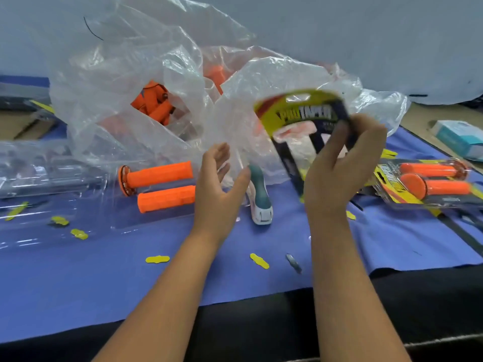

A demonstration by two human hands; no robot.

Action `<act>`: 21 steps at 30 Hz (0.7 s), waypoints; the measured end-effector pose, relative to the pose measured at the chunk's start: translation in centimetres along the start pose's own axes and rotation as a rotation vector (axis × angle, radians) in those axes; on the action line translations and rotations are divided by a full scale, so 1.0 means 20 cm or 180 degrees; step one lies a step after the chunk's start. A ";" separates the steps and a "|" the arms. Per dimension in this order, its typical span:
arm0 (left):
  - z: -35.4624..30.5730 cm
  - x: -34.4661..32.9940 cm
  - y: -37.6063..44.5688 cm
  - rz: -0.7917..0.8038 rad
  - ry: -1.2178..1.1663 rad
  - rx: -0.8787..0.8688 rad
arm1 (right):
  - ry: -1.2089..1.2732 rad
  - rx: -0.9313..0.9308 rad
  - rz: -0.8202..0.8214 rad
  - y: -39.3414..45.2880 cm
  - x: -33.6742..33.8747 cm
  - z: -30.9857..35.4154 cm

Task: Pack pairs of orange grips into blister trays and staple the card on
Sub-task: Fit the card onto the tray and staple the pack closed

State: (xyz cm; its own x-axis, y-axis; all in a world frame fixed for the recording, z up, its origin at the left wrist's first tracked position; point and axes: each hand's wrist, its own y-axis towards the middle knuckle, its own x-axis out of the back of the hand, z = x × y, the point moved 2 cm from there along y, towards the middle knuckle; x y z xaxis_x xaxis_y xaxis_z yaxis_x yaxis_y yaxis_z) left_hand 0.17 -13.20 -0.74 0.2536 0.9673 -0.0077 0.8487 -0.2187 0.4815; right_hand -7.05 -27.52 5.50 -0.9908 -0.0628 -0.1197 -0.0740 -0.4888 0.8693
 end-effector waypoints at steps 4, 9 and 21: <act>-0.01 0.02 0.01 -0.0129 -0.0677 0.0235 | 0.0903 -0.1090 -0.0065 0.18 -0.07 0.11; 0.01 0.06 0.04 -0.0148 -0.0896 0.0429 | 0.1723 -0.3174 0.0251 0.12 -0.18 -0.06; 0.06 0.00 0.01 0.0178 -0.0308 0.0659 | 0.6294 -0.5304 -0.0620 -0.14 -0.14 -0.15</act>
State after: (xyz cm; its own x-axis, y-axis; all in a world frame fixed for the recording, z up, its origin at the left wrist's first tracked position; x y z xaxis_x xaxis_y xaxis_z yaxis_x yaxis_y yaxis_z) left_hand 0.88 -13.30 -1.63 0.3377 0.9383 -0.0748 0.9067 -0.3030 0.2935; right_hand -3.67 -28.53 1.98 0.1922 0.2004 -0.9607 0.8942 -0.4391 0.0873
